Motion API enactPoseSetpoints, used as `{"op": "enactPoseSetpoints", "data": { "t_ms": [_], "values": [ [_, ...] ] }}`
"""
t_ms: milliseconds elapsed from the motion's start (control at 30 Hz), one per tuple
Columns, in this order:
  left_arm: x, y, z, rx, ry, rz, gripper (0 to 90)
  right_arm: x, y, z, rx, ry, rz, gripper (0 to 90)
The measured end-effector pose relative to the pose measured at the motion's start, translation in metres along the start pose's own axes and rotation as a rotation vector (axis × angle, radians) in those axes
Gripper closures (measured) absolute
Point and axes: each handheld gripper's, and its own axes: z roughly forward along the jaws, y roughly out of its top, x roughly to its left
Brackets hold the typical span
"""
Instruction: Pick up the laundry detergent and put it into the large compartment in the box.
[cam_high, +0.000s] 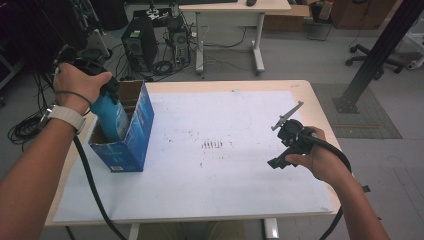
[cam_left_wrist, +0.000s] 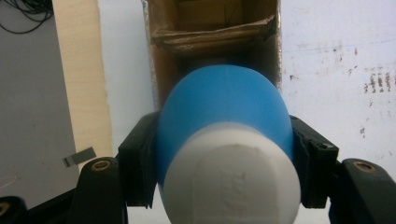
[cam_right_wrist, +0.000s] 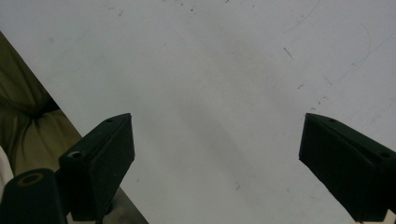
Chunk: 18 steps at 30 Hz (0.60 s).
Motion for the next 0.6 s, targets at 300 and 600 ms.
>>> {"op": "enactPoseSetpoints", "data": {
  "t_ms": [300, 600],
  "values": [
    [-0.002, -0.001, 0.015, 0.000, 0.000, 0.004, 37.3, 0.000, 0.000, 0.001, 0.001, 0.003, 0.000, 10.6],
    [-0.003, -0.004, 0.029, -0.015, 0.025, 0.008, 37.3, 0.000, -0.002, 0.002, 0.006, 0.003, 0.006, 10.5]
  ]
}}
